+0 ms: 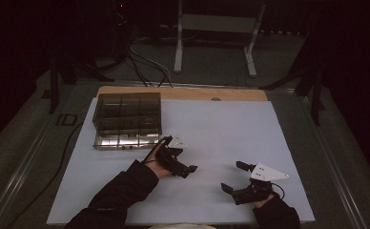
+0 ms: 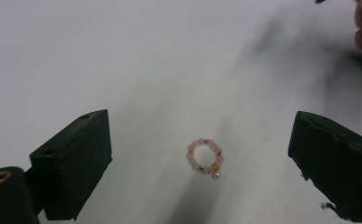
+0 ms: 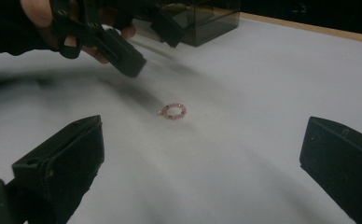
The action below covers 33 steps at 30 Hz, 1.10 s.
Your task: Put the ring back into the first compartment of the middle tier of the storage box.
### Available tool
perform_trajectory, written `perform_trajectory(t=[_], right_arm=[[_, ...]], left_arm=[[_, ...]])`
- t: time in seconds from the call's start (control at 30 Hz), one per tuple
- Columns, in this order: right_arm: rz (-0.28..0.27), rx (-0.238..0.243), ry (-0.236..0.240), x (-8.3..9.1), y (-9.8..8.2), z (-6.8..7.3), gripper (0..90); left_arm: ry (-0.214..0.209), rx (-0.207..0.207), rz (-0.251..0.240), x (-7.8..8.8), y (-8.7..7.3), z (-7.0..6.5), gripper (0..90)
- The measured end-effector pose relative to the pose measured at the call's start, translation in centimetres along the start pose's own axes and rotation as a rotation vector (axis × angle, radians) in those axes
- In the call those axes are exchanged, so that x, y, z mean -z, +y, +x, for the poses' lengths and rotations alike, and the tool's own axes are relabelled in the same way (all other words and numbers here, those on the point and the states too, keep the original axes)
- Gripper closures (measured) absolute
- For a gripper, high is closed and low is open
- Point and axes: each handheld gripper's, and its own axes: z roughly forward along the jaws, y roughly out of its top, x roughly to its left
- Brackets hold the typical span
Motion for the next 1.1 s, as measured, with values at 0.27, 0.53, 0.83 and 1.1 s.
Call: perform_trajectory(t=[0.27, 0.53, 0.83, 1.1], right_arm=[[-0.001, 0.002, 0.000, 0.0, 0.0, 0.0, 0.0], [-0.004, -0.005, 0.002, 0.0, 0.0, -0.1, 0.0], [-0.002, -0.002, 0.004, 0.0, 0.0, -0.1, 0.0], [-0.004, -0.007, 0.006, 0.0, 0.0, -0.1, 0.0]], left_arm=[[0.035, 0.021, 0.032, -0.9, 0.0, -0.1, 11.5], [0.069, 0.038, 0.074, -1.6, 0.0, -0.5, 15.3], [0.097, 0.044, 0.120, -2.6, -0.3, -0.8, 26.7], [0.120, 0.041, 0.140, -3.0, -0.5, -1.0, 42.2]])
